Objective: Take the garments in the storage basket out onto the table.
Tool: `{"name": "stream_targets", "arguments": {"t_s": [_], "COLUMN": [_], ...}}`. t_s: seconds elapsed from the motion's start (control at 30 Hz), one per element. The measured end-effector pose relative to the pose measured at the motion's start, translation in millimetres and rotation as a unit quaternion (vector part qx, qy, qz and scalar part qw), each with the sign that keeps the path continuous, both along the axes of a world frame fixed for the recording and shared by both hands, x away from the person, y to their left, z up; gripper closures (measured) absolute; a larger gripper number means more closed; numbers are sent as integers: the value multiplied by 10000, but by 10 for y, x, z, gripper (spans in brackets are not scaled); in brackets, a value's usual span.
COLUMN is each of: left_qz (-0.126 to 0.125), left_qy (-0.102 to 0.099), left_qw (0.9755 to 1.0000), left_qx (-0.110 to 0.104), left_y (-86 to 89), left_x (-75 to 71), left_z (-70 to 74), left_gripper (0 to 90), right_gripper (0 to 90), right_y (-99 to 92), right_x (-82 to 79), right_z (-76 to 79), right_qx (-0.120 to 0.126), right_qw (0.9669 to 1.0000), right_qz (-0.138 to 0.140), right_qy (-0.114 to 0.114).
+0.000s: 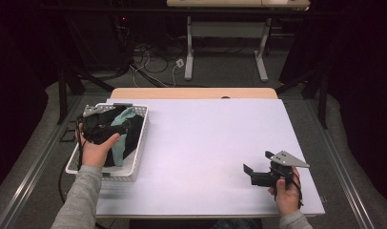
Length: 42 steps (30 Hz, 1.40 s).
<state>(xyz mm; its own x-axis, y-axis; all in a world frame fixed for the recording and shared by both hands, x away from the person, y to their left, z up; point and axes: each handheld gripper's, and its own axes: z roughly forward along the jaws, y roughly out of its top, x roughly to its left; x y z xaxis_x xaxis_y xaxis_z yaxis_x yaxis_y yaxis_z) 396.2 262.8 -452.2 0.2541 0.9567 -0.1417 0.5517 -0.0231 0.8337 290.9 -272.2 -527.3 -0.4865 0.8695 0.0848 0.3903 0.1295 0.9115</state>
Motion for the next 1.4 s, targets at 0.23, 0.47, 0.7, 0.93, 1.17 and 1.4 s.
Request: {"name": "stream_targets", "arguments": {"t_s": [0.23,0.47,0.7,0.93,1.17,1.4], "left_qz": [112,155,215,308,378,340], "left_qy": [339,630,745,900,999,1143], "left_qw": [9993,9977,9962,9946,9940,9926], "left_qx": [149,194,390,421,252,239], "left_y": [65,125,162,236,313,317], "left_x": [57,84,79,83,88,121], "left_z": [-128,-257,-337,-403,-489,-523], "left_gripper": [4,3,2,2,1,0], "right_gripper": [1,2,3,3,4,4], "right_y": [-8,4,9,8,16,33], "right_x": [-7,0,11,14,19,21], "right_z": [-7,-17,-28,-32,-38,-42], "right_qx": [-2,-48,-83,-97,-104,-85], "right_qw": [10000,10000,9999,9999,9999,9999], "right_qz": [8,25,43,42,66,82], "right_qy": [9,55,66,66,88,123]}}
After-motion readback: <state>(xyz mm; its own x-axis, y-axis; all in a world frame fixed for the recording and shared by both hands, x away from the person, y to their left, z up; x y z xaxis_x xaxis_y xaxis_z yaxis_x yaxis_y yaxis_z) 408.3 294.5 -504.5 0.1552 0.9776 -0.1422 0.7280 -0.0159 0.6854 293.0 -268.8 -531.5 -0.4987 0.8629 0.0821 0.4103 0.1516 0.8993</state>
